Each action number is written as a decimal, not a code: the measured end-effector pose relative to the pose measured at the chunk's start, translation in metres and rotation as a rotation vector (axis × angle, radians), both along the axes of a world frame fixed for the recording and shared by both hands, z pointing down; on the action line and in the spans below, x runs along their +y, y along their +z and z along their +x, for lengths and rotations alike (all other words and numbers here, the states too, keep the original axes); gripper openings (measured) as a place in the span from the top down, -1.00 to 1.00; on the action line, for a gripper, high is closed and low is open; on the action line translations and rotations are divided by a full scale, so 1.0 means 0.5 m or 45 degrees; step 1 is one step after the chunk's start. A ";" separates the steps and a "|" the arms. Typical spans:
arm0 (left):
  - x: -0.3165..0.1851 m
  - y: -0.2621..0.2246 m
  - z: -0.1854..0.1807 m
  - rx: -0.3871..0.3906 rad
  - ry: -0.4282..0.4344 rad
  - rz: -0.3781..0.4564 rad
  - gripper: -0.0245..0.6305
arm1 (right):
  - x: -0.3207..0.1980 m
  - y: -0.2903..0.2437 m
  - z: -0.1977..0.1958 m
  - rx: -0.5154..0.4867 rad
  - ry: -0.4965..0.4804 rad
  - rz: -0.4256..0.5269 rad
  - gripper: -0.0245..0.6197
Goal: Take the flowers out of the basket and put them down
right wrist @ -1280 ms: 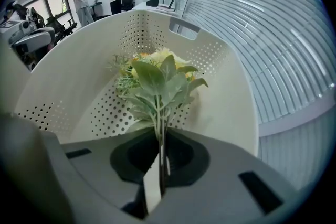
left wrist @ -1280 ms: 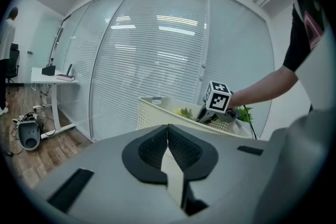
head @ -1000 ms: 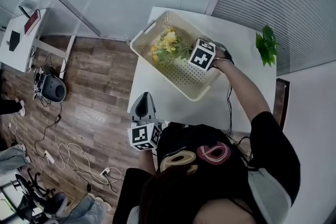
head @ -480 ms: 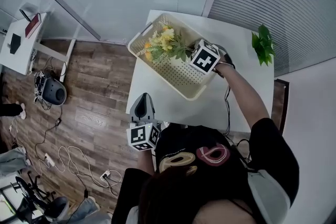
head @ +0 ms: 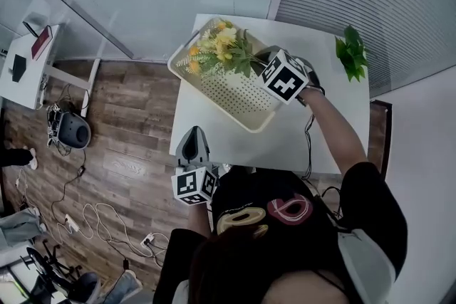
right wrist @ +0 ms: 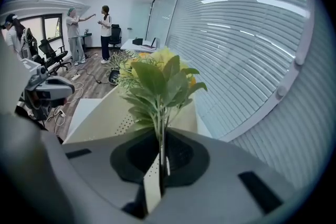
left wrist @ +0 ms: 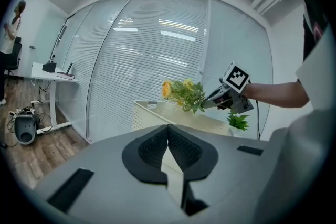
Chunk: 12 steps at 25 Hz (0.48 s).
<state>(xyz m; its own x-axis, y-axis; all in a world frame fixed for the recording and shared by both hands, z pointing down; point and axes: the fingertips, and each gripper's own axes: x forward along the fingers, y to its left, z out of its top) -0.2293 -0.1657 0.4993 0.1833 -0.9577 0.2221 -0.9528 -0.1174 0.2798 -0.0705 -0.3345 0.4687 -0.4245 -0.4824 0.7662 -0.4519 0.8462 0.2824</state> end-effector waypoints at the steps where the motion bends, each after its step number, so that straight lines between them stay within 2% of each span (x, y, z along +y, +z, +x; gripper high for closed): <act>1: 0.000 -0.003 0.001 0.000 0.005 0.003 0.87 | 0.005 -0.008 0.000 -0.014 0.004 0.004 0.84; 7: -0.005 -0.008 0.015 0.052 0.022 0.010 0.87 | 0.029 -0.041 0.021 -0.071 0.059 0.050 0.85; 12: -0.013 -0.011 0.035 0.046 0.067 0.019 0.87 | 0.047 -0.052 0.048 -0.129 0.136 0.053 0.85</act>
<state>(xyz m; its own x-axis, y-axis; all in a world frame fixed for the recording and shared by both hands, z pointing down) -0.2119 -0.1721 0.4937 0.2411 -0.9496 0.2002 -0.9345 -0.1715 0.3120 -0.0464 -0.3109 0.4425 -0.4436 -0.5595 0.7001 -0.5665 0.7804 0.2647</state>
